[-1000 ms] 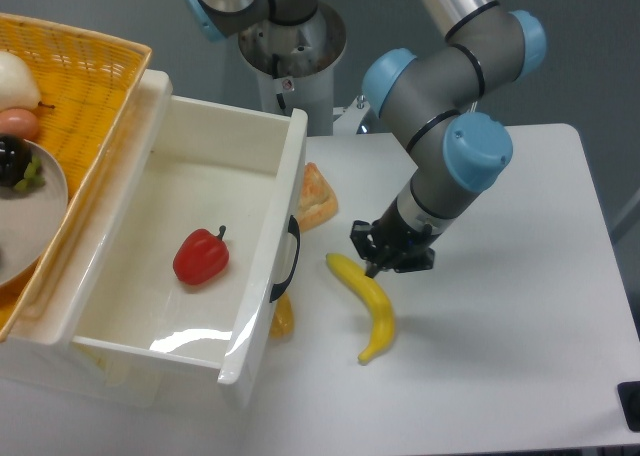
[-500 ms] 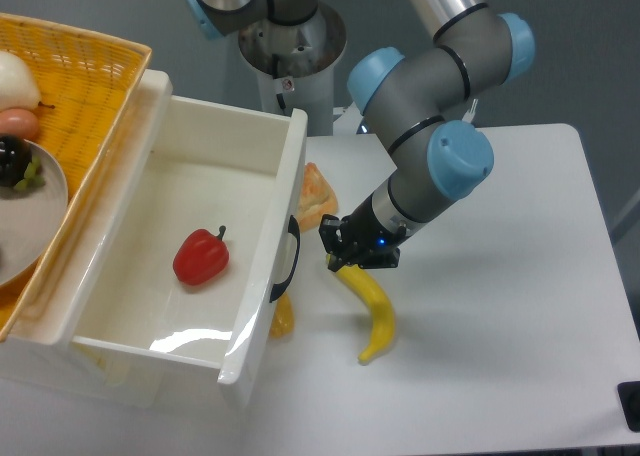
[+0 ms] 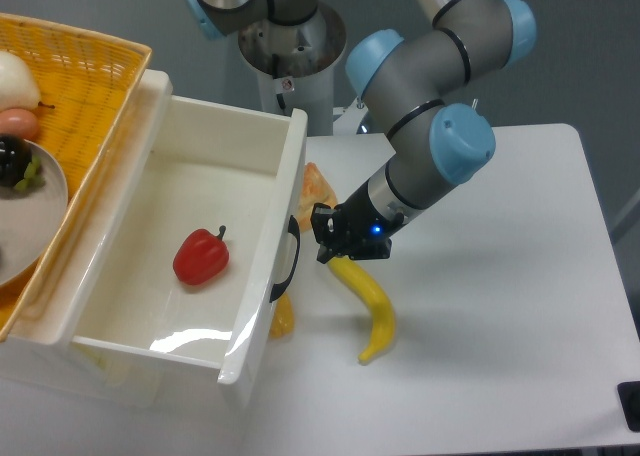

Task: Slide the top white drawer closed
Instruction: 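Lower the gripper and bring it against the drawer's front panel, then push the drawer front with the gripper into the cabinet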

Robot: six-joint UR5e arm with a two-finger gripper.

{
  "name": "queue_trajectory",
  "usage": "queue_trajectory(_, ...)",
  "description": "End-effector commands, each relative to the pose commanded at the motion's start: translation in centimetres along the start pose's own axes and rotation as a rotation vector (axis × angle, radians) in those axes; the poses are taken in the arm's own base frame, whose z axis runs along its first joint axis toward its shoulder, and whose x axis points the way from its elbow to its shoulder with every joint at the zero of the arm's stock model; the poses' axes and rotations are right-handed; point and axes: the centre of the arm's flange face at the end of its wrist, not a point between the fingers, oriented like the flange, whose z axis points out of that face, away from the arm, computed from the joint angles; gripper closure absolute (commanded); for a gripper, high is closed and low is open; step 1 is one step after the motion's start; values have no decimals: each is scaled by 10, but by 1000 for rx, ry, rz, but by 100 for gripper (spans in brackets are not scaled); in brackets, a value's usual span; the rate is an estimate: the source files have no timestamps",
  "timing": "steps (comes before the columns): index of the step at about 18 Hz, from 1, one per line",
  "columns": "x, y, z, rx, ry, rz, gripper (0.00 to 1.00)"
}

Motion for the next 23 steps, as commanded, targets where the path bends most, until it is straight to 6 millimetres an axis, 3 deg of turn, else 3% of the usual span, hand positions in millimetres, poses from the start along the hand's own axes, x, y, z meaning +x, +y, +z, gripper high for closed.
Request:
queue_trajectory(6,14,-2,0,1,21,7,100)
queue_trajectory(15,19,-1,1,-6,39,0,100)
queue_trajectory(23,43,-4,0,-6,51,21,100)
